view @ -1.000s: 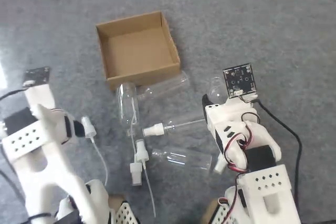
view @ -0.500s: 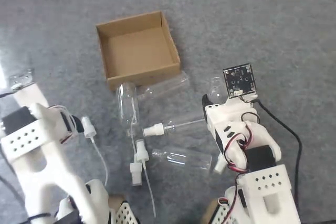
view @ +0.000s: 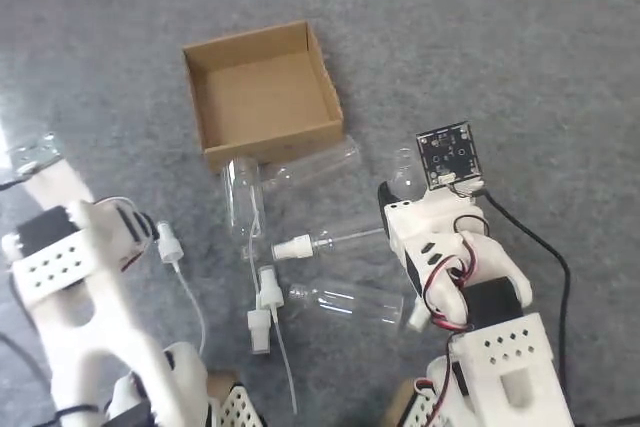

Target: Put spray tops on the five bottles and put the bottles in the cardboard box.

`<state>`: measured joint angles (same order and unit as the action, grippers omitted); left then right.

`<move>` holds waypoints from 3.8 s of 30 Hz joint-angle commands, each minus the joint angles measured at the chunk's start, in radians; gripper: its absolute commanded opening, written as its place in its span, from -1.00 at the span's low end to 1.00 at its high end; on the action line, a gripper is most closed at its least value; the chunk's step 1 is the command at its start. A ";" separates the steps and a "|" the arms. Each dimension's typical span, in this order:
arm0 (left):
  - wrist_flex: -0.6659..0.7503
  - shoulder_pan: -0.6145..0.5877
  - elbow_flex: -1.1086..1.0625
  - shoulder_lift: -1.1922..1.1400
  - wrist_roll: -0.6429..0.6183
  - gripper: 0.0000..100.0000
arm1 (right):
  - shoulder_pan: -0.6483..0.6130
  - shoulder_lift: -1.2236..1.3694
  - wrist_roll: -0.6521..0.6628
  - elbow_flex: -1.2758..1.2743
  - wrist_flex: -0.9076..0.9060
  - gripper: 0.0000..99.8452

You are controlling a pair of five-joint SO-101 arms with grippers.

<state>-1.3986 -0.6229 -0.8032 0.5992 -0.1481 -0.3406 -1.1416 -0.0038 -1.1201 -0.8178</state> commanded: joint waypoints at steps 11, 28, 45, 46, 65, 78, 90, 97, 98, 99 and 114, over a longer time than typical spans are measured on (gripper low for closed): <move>0.298 0.081 -0.185 -0.002 -0.132 -0.54 | -0.004 -0.024 -0.002 -0.003 0.022 -0.84; 0.473 0.126 -0.315 -0.003 -0.086 -0.59 | -0.004 -0.024 -0.002 -0.003 0.022 -0.84; 0.420 0.121 -0.168 -0.265 -0.087 -0.63 | -0.001 -0.024 -0.002 -0.003 0.021 -0.84; 0.420 0.124 -0.162 -0.276 -0.087 -0.63 | -0.001 -0.024 -0.002 -0.003 0.021 -0.84; 0.419 0.126 -0.091 -0.390 -0.081 -0.98 | -0.004 -0.024 -0.002 -0.003 0.019 -0.84; 0.394 0.120 -0.085 -0.310 -0.043 -0.98 | -0.005 -0.024 -0.002 -0.003 0.016 -0.84; 0.290 0.126 -0.084 0.058 -0.040 -0.98 | -0.005 -0.033 -0.002 -0.003 0.015 -0.84; 0.290 0.160 -0.085 0.178 -0.037 -0.98 | -0.005 -0.033 -0.002 -0.003 0.015 -0.84; 0.290 0.170 -0.085 0.181 -0.029 -0.98 | -0.005 -0.033 -0.002 -0.003 0.015 -0.84; 0.290 0.178 -0.085 0.184 -0.025 -0.98 | -0.005 -0.033 -0.002 -0.003 0.015 -0.84; 0.288 0.186 0.033 0.189 -0.028 -0.98 | -0.084 -0.033 -0.003 -0.011 0.015 -0.85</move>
<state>-1.1009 -0.4434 -0.8661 0.7495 -0.1772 -0.4035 -1.1446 -0.0038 -1.1201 -0.8178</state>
